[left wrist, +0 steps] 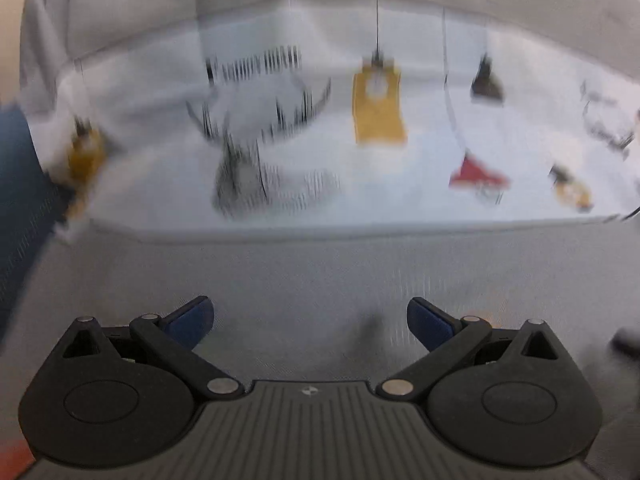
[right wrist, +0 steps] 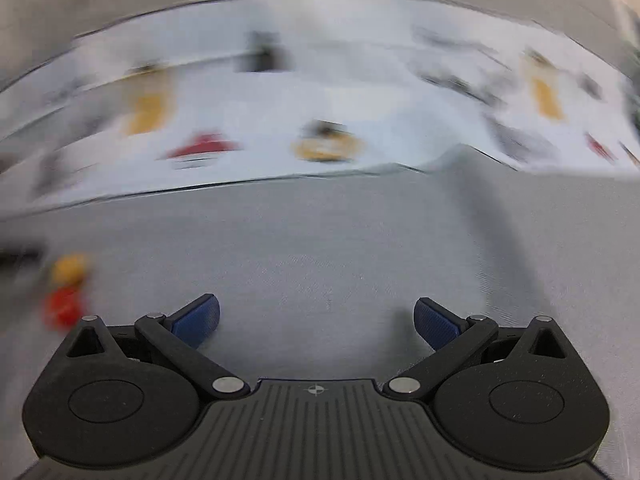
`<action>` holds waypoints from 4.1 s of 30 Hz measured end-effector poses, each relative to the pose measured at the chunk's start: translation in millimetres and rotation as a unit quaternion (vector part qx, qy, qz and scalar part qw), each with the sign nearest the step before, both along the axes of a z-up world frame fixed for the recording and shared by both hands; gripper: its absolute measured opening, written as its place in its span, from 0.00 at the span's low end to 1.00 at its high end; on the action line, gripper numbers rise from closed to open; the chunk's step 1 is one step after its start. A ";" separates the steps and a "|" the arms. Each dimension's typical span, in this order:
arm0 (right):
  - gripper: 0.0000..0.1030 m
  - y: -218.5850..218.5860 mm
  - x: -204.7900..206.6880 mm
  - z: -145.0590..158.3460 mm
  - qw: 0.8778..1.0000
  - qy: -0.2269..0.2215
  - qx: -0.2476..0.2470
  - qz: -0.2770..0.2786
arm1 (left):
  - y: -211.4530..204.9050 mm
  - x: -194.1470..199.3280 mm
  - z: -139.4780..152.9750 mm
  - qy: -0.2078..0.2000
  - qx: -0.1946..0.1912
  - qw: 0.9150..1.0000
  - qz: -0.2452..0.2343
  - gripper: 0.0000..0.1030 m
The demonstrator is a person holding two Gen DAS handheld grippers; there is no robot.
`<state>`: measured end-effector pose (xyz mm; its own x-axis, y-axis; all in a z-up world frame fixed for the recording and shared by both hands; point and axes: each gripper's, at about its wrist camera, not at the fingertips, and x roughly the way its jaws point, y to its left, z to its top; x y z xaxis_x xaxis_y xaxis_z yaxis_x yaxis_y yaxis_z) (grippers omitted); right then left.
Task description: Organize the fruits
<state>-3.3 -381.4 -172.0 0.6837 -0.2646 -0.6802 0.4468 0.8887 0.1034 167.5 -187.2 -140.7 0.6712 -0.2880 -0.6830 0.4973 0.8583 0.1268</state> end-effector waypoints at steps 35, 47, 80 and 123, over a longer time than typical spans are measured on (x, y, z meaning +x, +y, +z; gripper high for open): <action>0.31 -3.9 13.6 -3.5 1.000 0.001 0.013 -0.008 | -64.0 -5.1 -28.1 0.152 0.019 0.979 -0.138 0.32; 0.31 77.9 -60.9 77.0 0.993 -0.081 0.083 0.031 | 61.6 -114.2 70.5 0.097 0.036 0.991 -0.082 0.32; 0.74 265.0 42.1 94.3 0.954 -0.060 0.181 0.233 | 247.9 -98.9 53.7 0.117 0.046 0.991 0.051 1.00; 0.99 316.1 -185.0 169.9 0.985 -0.082 -0.042 0.147 | 287.5 -272.6 124.2 0.052 0.031 0.992 0.107 1.00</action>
<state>-188.3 -65.3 -2.0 0.8380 -0.0891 -0.5384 0.1518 0.9857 0.0732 -105.1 100.3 -16.5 0.6373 -0.1004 -0.7641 0.3168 0.9379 0.1410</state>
